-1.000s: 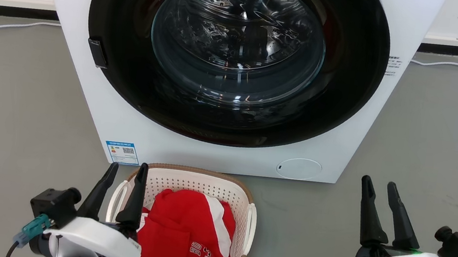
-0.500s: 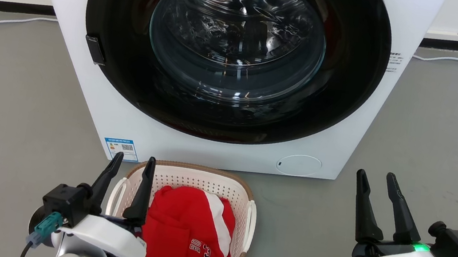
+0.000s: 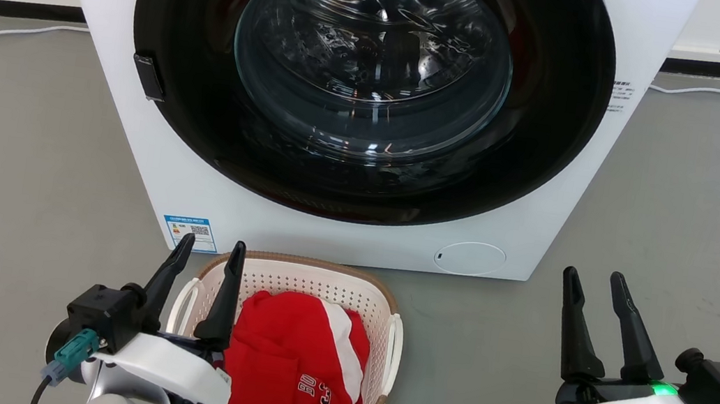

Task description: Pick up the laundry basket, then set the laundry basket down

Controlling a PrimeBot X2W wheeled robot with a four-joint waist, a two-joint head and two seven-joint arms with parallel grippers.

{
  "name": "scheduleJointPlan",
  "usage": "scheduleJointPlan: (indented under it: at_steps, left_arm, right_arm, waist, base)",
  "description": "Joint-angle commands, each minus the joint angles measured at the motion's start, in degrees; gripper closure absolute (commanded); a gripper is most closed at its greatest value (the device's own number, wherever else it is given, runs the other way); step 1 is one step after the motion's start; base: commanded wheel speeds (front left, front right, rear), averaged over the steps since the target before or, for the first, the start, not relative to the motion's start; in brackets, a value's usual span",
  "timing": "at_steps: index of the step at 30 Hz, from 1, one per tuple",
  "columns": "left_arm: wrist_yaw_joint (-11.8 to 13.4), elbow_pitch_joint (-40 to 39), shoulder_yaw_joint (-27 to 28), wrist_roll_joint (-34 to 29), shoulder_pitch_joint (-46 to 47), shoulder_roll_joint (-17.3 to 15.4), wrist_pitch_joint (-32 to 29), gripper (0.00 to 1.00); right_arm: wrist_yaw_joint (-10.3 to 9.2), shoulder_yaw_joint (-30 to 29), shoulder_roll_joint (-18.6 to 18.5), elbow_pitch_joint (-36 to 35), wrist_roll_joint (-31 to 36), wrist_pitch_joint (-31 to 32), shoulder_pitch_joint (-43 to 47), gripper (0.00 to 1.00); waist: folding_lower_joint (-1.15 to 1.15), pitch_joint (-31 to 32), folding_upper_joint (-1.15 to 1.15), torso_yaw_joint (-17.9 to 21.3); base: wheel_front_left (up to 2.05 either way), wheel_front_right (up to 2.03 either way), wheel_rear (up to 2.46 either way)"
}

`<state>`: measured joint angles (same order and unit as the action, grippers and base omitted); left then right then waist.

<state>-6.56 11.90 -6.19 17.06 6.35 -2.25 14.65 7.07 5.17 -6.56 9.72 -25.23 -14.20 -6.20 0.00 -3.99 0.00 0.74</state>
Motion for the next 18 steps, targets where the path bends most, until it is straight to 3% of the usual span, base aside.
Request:
scheduleJointPlan:
  at_steps: [1, 18]
  left_arm:
    - [0.4, -1.5, 1.4, -0.1, 2.5, -0.6, 0.3, 0.00]
    - [1.0, -0.9, 1.5, 0.1, 3.4, -0.6, 0.3, 0.00]
  right_arm:
    - [0.42, 0.8, -0.2, -1.3, 0.7, -0.8, -2.2, 0.00]
    - [0.42, 0.8, -0.4, -0.9, 1.6, -0.8, -2.9, 0.00]
  waist:
    - [0.00, -0.1, 0.00, 0.0]
    - [0.00, -3.0, 0.00, 0.0]
  base:
    - [0.00, 0.00, 0.00]
    - [0.00, 0.00, 0.00]
